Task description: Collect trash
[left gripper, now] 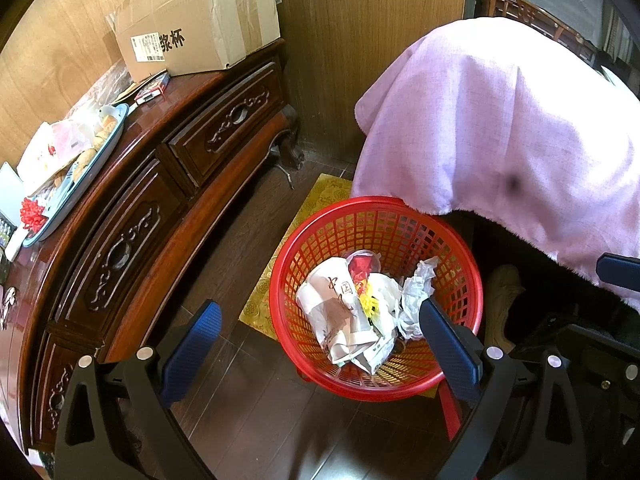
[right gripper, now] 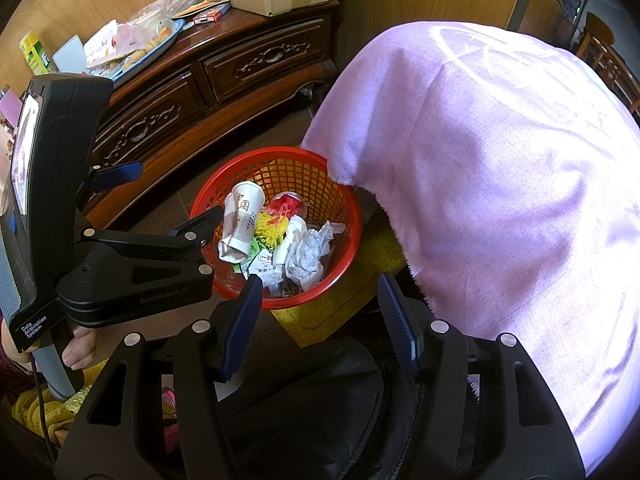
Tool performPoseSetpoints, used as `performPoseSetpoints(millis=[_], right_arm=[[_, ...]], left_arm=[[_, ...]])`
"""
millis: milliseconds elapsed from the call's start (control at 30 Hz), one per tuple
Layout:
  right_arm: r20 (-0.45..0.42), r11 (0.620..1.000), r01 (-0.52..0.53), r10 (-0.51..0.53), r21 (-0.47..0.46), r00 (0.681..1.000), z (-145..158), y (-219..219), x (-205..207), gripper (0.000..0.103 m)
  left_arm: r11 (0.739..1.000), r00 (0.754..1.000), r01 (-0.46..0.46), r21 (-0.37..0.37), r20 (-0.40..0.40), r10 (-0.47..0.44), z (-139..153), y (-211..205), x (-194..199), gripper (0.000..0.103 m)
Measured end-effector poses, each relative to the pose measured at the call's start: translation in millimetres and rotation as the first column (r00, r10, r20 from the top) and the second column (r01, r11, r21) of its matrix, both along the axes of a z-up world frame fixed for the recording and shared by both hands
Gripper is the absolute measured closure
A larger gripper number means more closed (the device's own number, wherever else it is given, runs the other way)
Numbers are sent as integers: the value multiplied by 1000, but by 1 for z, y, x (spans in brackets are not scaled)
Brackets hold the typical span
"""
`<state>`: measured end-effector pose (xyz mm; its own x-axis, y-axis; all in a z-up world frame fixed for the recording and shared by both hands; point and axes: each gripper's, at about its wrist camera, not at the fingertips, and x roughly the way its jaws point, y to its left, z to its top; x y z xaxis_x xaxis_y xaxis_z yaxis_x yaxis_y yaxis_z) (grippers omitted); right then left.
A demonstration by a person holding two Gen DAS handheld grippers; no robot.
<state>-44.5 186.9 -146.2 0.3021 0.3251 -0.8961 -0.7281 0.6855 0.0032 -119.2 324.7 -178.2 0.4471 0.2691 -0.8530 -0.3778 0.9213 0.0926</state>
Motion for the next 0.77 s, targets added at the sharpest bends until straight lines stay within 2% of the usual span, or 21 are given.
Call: performPoseSetpoints(millis=[767], right_arm=[[5, 1000, -2, 2, 8, 1000, 2, -2, -7, 44]], left_arm=[[1000, 1000, -17, 4, -10, 17, -3, 4, -2, 6]])
